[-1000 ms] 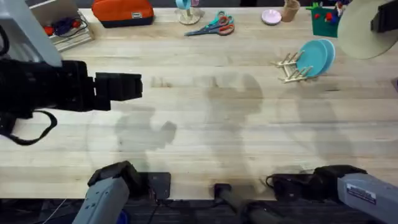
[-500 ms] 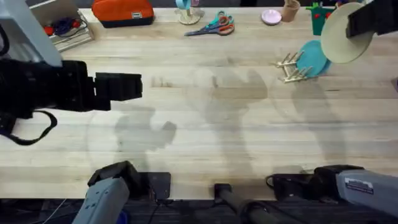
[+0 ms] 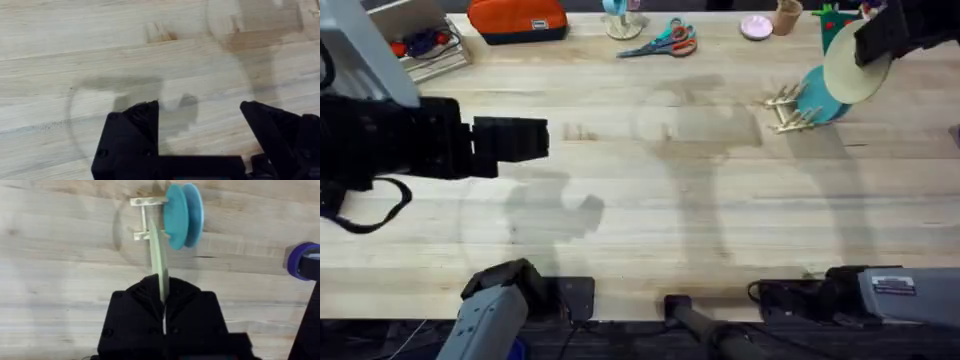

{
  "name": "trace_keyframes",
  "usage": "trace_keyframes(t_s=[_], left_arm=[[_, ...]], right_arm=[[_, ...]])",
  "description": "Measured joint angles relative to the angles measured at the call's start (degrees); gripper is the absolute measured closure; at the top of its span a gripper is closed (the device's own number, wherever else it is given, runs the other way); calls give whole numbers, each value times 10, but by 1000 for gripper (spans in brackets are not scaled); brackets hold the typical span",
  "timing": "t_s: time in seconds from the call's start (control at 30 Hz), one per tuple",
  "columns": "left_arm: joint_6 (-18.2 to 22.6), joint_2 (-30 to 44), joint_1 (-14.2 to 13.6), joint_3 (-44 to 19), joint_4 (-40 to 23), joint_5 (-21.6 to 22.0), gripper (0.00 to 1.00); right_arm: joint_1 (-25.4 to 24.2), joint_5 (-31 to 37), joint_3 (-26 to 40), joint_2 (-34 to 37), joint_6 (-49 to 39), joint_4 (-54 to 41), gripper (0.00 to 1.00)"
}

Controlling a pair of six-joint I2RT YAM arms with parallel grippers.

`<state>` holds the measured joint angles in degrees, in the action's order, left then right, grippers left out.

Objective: Pick up the plates from the table one by one and place each into a slot on the dish rack.

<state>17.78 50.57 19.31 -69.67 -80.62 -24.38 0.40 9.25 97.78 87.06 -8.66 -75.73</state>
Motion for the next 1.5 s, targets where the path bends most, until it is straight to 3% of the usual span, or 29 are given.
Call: trace_keyframes(t_s=[0.27, 1.07, 1.5], left_arm=[[0, 0, 0, 0, 0, 0, 6], [0, 0, 0, 0, 0, 0, 7], [0, 0, 0, 0, 0, 0, 7]], right_arm=[[-30, -1, 0, 26, -24, 17, 969], [-31, -1, 0, 115, -42, 63, 970], [-31, -1, 0, 120, -42, 66, 969]])
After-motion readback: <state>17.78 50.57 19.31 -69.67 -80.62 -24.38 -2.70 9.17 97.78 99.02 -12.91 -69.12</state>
